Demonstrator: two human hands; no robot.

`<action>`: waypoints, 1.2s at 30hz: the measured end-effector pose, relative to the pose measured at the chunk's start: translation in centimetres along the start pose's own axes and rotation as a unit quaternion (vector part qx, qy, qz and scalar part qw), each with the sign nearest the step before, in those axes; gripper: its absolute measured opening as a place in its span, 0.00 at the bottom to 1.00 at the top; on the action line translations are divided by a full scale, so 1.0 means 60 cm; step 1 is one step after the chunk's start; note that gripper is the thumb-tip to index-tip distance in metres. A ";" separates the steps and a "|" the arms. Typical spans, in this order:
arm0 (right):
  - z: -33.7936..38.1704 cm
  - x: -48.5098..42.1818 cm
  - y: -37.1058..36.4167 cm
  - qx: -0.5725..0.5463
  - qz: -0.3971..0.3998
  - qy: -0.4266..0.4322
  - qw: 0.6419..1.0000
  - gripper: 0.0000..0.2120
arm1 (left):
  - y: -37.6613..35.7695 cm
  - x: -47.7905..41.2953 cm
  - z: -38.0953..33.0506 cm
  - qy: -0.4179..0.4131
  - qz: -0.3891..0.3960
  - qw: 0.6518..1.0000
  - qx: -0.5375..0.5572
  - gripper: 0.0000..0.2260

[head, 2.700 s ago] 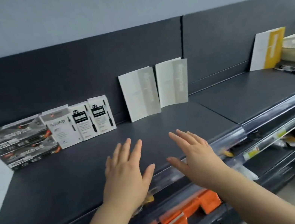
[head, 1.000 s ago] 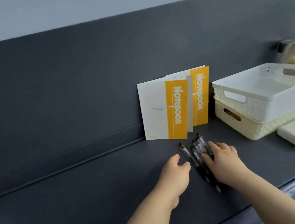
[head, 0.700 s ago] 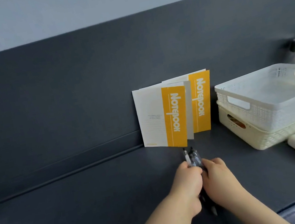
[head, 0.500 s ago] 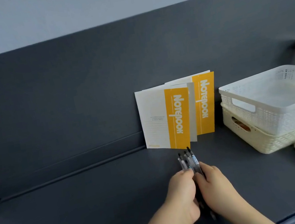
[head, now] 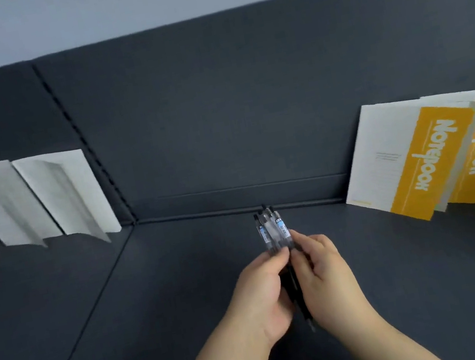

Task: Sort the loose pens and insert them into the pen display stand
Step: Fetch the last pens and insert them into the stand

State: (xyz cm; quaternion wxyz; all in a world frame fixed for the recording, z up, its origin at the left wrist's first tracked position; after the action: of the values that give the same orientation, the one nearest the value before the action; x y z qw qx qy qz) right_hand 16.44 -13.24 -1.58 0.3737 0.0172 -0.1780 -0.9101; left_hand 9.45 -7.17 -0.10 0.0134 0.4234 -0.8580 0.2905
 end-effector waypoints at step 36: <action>0.432 0.252 -1.120 0.001 0.527 0.003 0.850 0.11 | 1.047 0.305 -0.530 -0.252 -0.393 0.882 0.062 0.09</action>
State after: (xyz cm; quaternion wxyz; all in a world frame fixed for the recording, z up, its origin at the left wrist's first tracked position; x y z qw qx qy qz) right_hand -44.01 28.66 1.57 0.7975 -0.0761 -0.1602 -0.5766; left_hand -55.47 25.57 0.63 -0.1168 0.7847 -0.5757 0.1978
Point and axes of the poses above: each hand's wrist, its own x-axis away from the middle knuckle, its own y-axis out of the back of the hand, z = x × y, the point moved 1 cm from there along -x, towards the middle knuckle, and after that the axes turned 14 degrees about -y, right-handed, at the moved point
